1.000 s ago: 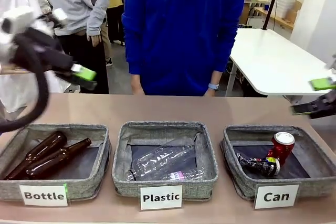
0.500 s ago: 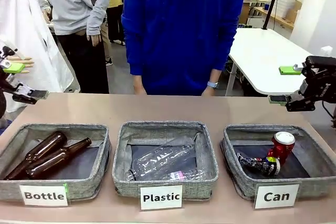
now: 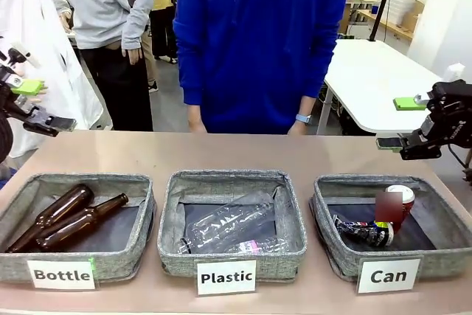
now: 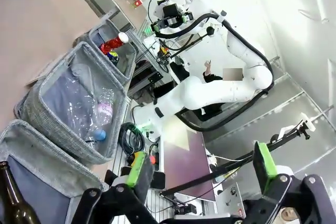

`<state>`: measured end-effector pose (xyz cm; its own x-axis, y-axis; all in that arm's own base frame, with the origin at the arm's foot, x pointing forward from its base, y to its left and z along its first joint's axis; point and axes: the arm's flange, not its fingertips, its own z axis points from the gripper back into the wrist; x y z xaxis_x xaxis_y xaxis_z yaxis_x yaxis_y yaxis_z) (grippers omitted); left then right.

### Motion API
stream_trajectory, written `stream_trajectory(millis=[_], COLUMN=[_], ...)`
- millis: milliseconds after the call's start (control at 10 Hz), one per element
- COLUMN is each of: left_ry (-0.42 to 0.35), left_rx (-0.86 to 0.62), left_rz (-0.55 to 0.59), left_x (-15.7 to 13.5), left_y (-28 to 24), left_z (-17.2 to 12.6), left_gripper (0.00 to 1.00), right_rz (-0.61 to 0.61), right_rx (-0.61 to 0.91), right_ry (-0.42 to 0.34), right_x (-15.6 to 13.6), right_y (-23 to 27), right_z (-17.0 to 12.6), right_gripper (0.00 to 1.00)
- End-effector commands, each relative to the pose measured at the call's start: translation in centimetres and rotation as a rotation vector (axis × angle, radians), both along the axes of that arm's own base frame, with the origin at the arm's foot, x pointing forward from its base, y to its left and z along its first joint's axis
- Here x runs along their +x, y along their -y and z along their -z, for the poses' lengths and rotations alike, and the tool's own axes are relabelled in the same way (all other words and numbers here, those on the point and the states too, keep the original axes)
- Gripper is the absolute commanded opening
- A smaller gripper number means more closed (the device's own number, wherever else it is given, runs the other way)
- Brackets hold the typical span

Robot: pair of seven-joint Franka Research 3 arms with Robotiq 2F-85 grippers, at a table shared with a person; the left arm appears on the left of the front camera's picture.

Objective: Sort the can waste into the basket.
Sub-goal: Pick up the can waste from the table and place it in the right Fabric basket.

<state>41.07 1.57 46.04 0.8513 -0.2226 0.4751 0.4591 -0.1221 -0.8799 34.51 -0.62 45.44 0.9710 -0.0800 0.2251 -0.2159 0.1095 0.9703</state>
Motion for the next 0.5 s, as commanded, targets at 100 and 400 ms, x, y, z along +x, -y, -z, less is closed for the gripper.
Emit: stream_trajectory(millis=[100,400], left_ry=[-0.006,-0.006], left_rx=[-0.003,-0.003], left_rz=[-0.018,-0.018], left_x=[-0.47,-0.47], left_y=[-0.08,-0.08], left_z=[0.35,0.35], left_gripper=[1.0,1.0], right_rz=[-0.01,-0.01], right_rx=[-0.001,-0.001], right_ry=[0.02,0.02], right_x=[-0.15,-0.15], right_y=[0.15,0.15], right_z=[0.08,0.08], right_gripper=[1.0,1.0])
